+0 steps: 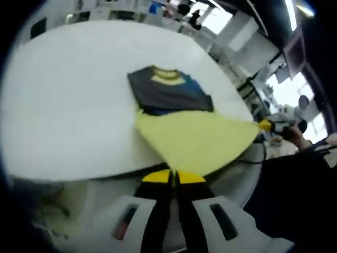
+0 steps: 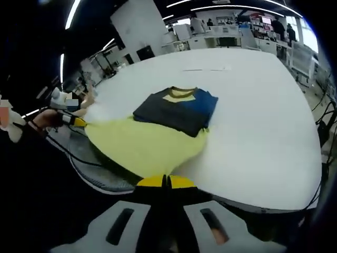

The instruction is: Fold the garment on the visible template until the final outline fits inside the template.

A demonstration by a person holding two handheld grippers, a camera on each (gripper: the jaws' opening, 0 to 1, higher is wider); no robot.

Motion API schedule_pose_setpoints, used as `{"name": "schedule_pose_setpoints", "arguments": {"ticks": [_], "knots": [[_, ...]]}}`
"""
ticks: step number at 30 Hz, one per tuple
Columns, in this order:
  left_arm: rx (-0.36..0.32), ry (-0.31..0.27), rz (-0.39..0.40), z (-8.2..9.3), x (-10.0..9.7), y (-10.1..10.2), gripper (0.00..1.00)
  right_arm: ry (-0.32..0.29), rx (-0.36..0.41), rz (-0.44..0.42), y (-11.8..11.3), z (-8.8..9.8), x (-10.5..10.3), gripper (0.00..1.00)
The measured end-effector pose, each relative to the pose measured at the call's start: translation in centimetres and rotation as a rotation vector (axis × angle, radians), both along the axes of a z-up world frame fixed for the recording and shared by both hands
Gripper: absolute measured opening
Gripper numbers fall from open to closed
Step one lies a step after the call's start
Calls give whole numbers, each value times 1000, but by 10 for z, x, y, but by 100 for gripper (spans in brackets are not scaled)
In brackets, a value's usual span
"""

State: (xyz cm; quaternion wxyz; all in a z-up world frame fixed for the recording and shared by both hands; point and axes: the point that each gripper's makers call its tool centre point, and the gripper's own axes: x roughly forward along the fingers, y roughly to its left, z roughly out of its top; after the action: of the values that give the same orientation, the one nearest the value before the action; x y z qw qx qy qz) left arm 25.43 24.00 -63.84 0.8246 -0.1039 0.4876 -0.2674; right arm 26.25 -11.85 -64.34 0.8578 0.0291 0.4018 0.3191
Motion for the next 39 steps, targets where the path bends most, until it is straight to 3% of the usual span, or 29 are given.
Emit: {"name": "schedule_pose_setpoints", "arguments": {"ticks": [7, 21, 29, 32, 39], "knots": [[0, -57, -26, 20, 27, -2, 0, -40, -18, 9, -3, 14, 28, 2], [-17, -84, -28, 26, 69, 0, 0, -69, -30, 28, -1, 24, 68, 2], [-7, -128, -39, 39, 105, 1, 0, -117, -51, 52, 1, 39, 108, 2], [-4, -139, -35, 41, 119, 3, 0, -119, 3, 49, 3, 44, 127, 2], [-1, -148, -43, 37, 150, -2, 0, -117, -14, 57, 1, 41, 162, 2]]}}
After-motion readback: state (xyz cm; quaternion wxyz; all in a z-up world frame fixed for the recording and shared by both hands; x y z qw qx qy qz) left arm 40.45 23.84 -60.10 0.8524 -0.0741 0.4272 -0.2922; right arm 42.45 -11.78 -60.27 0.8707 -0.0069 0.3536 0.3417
